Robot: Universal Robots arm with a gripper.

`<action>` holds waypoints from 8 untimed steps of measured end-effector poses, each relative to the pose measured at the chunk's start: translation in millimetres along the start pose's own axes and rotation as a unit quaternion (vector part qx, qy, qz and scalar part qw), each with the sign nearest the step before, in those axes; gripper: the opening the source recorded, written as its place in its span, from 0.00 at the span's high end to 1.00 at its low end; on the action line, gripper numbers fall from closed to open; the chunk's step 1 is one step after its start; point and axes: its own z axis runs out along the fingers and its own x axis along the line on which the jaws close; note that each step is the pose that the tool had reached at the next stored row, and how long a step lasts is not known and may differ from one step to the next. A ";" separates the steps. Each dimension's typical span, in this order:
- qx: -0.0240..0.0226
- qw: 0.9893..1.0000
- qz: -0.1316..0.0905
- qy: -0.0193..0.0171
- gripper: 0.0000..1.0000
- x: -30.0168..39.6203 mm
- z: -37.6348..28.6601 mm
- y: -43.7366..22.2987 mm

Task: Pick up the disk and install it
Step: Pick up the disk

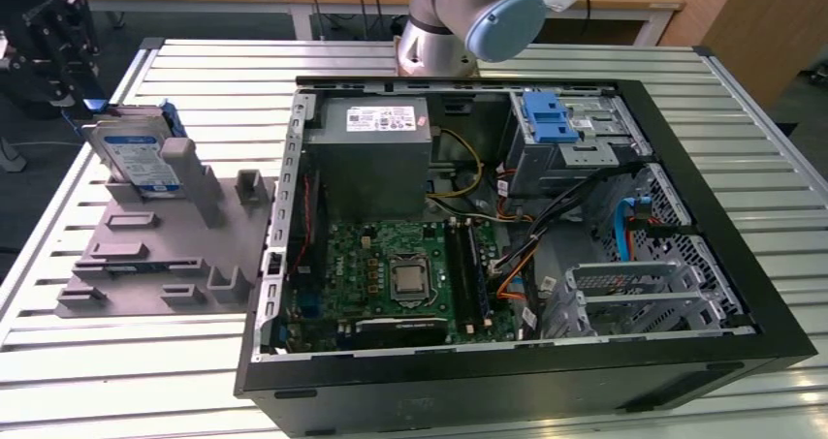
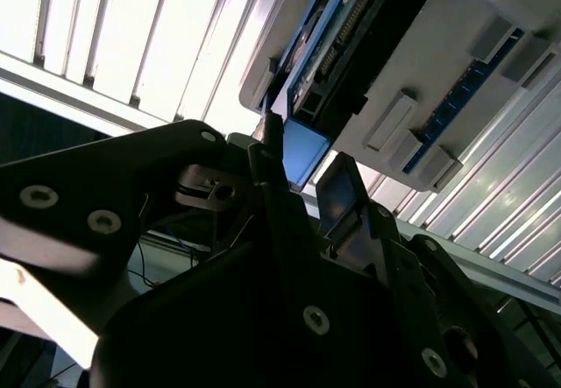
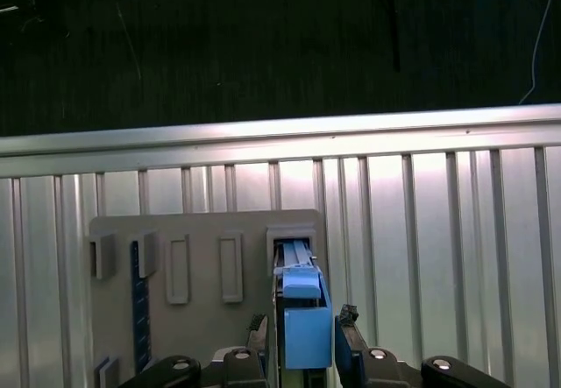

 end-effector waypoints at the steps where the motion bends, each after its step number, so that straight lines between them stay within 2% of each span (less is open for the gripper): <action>1: 0.000 1.000 0.000 0.000 0.57 -0.1 0.8 0.2; 8: 0.000 1.000 0.000 0.000 0.57 -0.2 9.4 1.2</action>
